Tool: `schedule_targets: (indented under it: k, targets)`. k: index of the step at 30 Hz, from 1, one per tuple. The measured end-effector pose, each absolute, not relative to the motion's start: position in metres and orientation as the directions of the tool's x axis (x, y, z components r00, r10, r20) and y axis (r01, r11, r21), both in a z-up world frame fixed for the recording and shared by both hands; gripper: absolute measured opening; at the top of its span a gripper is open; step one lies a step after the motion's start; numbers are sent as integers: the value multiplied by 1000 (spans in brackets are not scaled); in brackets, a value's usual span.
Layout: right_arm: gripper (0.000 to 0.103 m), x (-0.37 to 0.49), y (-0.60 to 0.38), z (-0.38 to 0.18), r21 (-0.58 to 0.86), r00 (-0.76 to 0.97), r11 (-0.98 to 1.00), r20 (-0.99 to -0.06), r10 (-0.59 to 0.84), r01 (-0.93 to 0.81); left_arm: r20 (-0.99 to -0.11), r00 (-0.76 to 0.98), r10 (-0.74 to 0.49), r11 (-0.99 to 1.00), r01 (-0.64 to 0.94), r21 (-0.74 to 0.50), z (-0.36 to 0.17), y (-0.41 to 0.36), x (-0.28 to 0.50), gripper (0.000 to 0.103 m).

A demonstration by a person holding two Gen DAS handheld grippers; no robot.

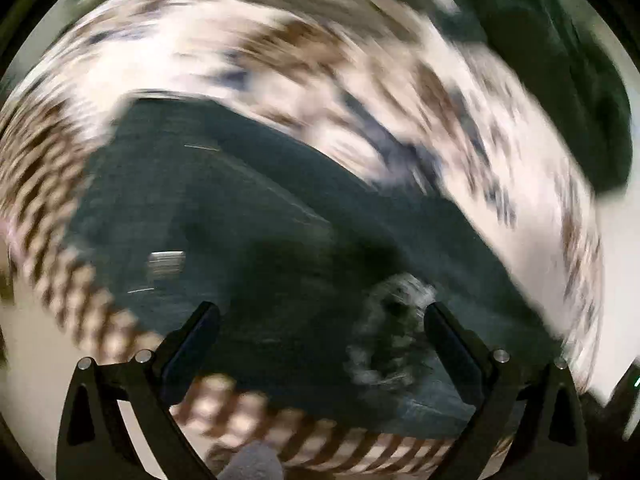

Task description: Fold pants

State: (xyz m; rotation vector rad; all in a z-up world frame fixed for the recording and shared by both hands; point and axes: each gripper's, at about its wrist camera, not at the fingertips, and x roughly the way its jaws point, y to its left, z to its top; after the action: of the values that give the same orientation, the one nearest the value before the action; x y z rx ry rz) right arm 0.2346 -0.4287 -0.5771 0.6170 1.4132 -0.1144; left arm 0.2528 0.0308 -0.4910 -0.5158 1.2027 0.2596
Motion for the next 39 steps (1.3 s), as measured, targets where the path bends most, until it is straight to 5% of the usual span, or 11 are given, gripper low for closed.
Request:
schedule_targets:
  k: [6,9,18,19,23,25,34,39]
  targets:
    - [70,229,-391,-576,319,102,876,-948,303,363,-921,388,-28,537,-771,-341,-516,135,168,100]
    - [70,234,-372,-587,286,57,894,-957,284,346,-903,424,-64,463,-789,-403,-550,162,166,68]
    - [70,259,-334,-598,237,12,917,-969,246,321,-821,560,-112,282,-774,-567,-583,194,183,69]
    - [70,259,-332,-599,231,6,917,-970,243,324,-815,570,-106,276,-770,-575,-582,194,183,63]
    - [70,260,-327,-601,218,-3,917,-973,232,333,-798,600,-49,349,-738,-577,-563,184,187,33]
    - [70,259,-325,-600,223,0,918,-972,236,329,-778,628,-16,424,-701,-574,-546,177,184,28]
    - [70,250,-322,-594,278,-2,924,-958,288,264,-702,709,68,604,-589,-537,-457,131,186,24]
    - [70,245,-345,-572,337,45,904,-940,337,263,-621,784,14,702,-450,-552,-401,77,197,23]
